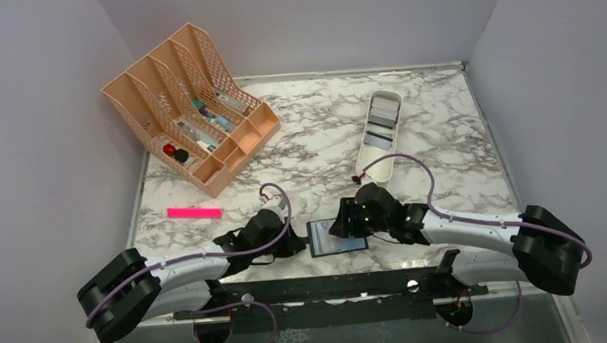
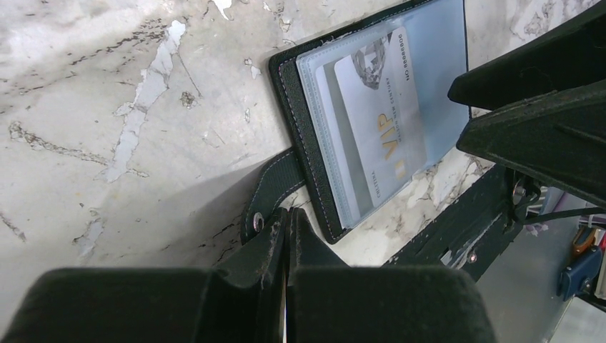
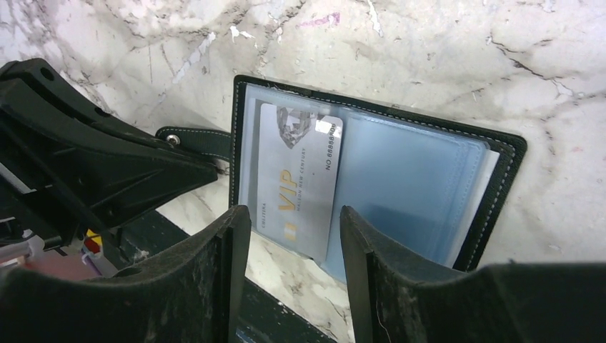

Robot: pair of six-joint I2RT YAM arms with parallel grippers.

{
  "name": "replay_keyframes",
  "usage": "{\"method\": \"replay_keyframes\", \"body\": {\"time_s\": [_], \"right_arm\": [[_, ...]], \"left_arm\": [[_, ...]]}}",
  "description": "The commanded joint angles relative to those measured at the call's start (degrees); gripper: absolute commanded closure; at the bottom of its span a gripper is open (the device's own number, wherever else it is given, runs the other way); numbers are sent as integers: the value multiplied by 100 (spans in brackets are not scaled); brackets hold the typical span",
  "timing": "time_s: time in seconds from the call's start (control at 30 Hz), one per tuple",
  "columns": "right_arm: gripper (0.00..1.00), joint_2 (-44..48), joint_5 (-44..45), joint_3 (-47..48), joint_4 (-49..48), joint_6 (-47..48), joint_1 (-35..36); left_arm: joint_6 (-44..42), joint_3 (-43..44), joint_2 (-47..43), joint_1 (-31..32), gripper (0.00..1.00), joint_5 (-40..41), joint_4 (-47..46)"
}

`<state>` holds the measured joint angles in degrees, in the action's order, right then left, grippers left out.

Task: Put the credit cards into the card holder
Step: Insert the credit card into the card holder.

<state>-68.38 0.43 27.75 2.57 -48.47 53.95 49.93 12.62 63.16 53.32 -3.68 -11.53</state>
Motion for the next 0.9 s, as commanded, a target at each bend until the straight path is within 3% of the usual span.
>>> {"method": "replay_keyframes", "body": {"time_s": [0.0,0.3,0.87], "right_arm": [[46,-225,-218,-116,-495,-69,36],[47,-796,-330,9,-723,-118,36],[57,-1465,-1315,-288,-2418,-715,121]], "left_arm": [[-28,-88,-128,12,97,-116,13],[-19,-122,-60,15,97,-176,-57],[17,-116,100,17,98,-177,-211]]}}
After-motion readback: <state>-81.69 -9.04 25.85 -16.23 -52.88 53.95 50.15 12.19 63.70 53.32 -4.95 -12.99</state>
